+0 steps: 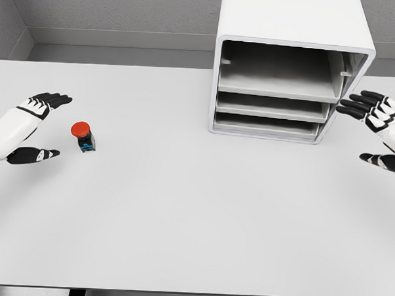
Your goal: Slide open multi-storey tabletop storage cabinets and put open load switch and slide close multi-storey tabletop storage cabinets
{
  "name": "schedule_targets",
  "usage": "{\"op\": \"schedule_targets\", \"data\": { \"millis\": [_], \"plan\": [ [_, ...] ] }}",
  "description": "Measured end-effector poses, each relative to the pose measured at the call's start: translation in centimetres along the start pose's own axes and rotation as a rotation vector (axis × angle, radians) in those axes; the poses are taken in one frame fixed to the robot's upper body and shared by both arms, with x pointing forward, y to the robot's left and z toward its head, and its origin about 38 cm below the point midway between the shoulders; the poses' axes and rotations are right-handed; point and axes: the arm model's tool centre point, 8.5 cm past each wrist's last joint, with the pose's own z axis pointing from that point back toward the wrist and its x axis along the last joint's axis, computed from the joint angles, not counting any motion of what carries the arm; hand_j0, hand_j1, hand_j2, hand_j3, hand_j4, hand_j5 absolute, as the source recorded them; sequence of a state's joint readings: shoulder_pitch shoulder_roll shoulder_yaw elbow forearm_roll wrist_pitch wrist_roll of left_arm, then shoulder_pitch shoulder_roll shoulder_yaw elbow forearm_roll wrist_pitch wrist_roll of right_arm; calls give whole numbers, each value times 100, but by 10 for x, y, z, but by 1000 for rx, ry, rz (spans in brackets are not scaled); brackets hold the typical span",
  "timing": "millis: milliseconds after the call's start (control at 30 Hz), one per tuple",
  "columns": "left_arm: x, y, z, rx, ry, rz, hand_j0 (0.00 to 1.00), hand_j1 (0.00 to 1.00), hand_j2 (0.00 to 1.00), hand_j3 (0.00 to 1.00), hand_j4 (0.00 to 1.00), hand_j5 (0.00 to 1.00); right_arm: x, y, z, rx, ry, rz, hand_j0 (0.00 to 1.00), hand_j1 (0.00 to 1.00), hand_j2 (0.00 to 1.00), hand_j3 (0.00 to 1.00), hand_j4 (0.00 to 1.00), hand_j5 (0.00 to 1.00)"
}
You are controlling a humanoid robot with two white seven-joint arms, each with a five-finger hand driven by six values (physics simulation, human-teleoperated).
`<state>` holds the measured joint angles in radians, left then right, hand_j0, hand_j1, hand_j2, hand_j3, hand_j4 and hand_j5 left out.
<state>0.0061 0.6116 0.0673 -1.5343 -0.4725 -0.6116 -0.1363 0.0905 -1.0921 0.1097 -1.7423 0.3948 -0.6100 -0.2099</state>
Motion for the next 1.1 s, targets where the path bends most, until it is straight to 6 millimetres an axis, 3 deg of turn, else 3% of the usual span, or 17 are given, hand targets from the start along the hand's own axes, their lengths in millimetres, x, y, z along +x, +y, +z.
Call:
{"op": "schedule_targets", "data": {
  "millis": [300, 600, 1100],
  "plan": [
    [-1, -1, 0, -2, 3, 1, 100, 100, 100, 100, 100, 100, 12, 10, -12, -49, -28, -16, 100, 100, 100, 100, 100, 100],
    [-1, -1, 1, -1, 4, 1, 100, 100, 100, 100, 100, 100, 27, 34, -27, -113, -40, -77, 100, 100, 100, 100, 100, 100],
    [-1, -1, 1, -1, 4, 1, 100, 100, 100, 100, 100, 100, 52, 48, -73, -190, -131, -119, 100, 100, 100, 100, 100, 100]
  ]
}}
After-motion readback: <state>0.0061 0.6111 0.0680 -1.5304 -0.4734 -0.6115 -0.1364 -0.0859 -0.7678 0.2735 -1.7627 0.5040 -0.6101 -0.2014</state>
